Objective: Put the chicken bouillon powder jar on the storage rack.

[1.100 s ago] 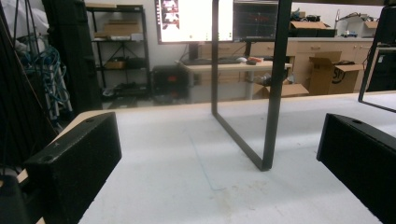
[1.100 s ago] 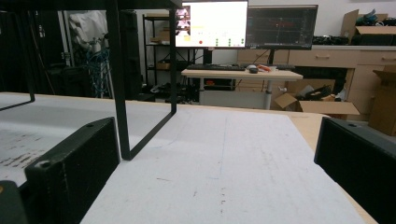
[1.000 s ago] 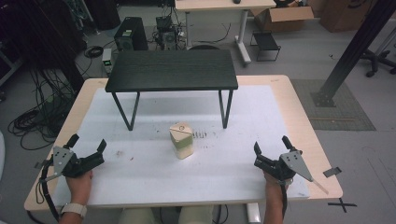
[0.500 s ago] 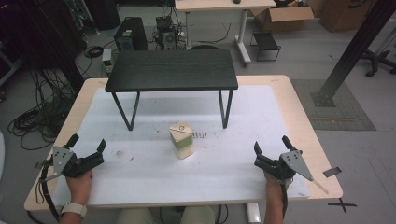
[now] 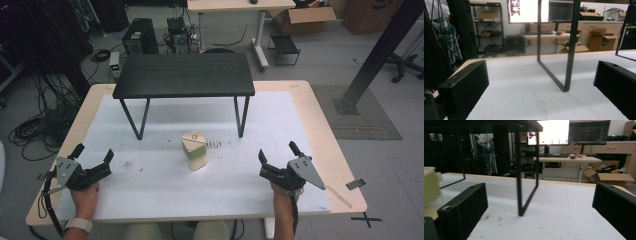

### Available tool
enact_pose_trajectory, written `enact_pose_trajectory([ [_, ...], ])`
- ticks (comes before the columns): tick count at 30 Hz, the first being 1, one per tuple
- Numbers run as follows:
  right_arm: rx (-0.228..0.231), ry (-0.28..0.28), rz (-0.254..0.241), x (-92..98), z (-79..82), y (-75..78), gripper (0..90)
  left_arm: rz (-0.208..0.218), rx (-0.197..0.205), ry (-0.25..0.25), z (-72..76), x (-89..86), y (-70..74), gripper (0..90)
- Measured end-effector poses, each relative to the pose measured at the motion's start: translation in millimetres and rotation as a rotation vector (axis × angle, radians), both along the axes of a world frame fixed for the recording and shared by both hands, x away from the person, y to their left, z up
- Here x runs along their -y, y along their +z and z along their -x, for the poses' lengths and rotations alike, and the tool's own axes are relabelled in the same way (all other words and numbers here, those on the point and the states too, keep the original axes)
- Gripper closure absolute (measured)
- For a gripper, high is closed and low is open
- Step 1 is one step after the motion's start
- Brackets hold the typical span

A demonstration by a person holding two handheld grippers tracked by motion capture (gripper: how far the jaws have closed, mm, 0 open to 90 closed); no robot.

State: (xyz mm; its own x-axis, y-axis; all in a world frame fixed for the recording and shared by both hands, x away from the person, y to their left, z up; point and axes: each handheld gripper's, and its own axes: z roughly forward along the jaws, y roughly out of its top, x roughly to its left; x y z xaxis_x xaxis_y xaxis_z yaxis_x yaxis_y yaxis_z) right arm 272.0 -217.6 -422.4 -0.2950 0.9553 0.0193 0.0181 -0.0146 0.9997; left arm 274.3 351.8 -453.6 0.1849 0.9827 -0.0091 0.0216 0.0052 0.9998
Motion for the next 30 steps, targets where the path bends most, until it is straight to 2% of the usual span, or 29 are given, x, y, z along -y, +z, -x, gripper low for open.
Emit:
enact_pose_trajectory([
  [1,-0.008,0.026,0.009,-13.3,1.3,5.1,0.0,0.000,0.001,0.000,0.0,0.0,0.0,0.2],
  [2,-0.008,0.026,0.009,-13.3,1.3,5.1,0.0,0.000,0.001,0.000,0.0,0.0,0.0,0.2],
  [3,-0.017,0.055,0.012,-25.0,2.0,9.4,0.0,0.001,0.001,0.001,0.1,-0.2,-0.1,0.2],
  [7,-0.032,0.102,0.014,-46.1,2.6,17.0,0.0,0.000,0.000,0.000,-0.1,0.1,0.0,0.2],
  [10,-0.041,0.140,0.035,-63.1,2.3,22.3,0.0,0.001,0.001,0.001,0.1,-0.2,-0.1,0.2],
  [16,-0.058,0.180,0.037,-81.6,0.8,24.4,0.0,0.000,0.001,0.000,0.0,0.1,0.0,0.2],
  [17,-0.065,0.199,0.038,-90.0,0.7,25.5,0.0,-0.001,0.000,0.000,-0.1,0.2,0.0,0.2],
  [22,-0.055,0.227,0.053,-105.1,1.5,25.9,0.0,0.000,0.001,0.000,0.0,0.0,0.0,0.2],
  [24,-0.072,0.256,0.070,-119.2,0.6,24.0,0.0,0.000,0.002,0.001,0.2,0.1,-0.1,0.2],
  [30,-0.114,0.281,0.087,-138.1,-5.3,17.7,0.0,0.000,0.003,0.001,0.4,0.1,-0.1,0.2],
])
